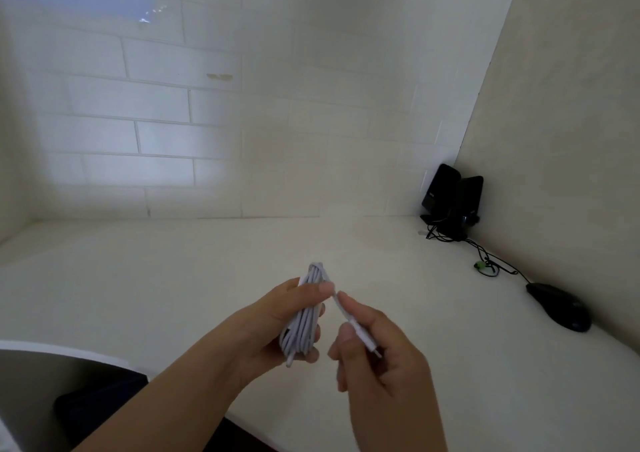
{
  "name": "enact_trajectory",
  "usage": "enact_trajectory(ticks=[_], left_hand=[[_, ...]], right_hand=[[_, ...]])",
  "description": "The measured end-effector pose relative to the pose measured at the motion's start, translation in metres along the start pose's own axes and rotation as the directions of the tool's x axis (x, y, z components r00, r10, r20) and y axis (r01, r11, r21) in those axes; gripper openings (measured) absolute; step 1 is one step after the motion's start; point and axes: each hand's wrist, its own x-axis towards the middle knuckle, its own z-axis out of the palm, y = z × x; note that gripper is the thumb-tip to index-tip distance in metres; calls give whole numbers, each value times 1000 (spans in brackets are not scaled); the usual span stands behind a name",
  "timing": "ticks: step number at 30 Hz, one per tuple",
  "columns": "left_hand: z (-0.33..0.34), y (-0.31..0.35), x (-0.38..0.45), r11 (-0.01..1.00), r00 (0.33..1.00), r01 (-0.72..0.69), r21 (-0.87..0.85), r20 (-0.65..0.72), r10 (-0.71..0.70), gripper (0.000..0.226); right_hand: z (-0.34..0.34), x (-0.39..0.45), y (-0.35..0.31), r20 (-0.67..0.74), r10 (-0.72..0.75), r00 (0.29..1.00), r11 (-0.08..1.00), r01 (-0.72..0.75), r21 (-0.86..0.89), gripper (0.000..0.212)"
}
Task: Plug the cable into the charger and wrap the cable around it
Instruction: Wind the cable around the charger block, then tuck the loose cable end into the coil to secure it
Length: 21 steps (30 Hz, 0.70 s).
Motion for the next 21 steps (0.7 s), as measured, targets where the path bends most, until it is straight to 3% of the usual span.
enact_trajectory(ticks=[2, 7, 10, 12, 13, 16, 18, 21], left_hand=[[2, -3, -1, 998, 1000, 14, -61, 23, -12, 91], [13, -12, -2, 995, 994, -80, -51, -82, 76, 58], [17, -15, 3, 988, 969, -146, 57, -192, 154, 72], [17, -17, 7, 991, 954, -112, 79, -270, 129, 86], [16, -19, 8, 997, 957, -72, 37, -279, 80, 84], [16, -17, 4, 977, 971, -26, -211, -238, -26, 50], [14, -19, 1, 974, 977, -26, -227, -212, -24, 33], [14, -24, -4, 992, 982, -77, -104, -177, 58, 32]], right_hand=[[9, -7, 4, -7, 18, 1000, 999, -19, -31, 33], [21, -17, 1, -2, 21, 1000, 995, -21, -93, 31], [18, -14, 7, 28, 60, 998, 989, -55, -141, 44], [15, -11, 11, 58, 98, 994, 979, -85, -184, 46], [14, -9, 12, 53, 94, 994, 975, -82, -207, 44], [11, -8, 17, 11, 60, 998, 974, -56, -221, 42], [10, -7, 17, 1, 58, 998, 977, -56, -206, 42], [8, -7, 14, -11, 50, 999, 983, -51, -179, 41]])
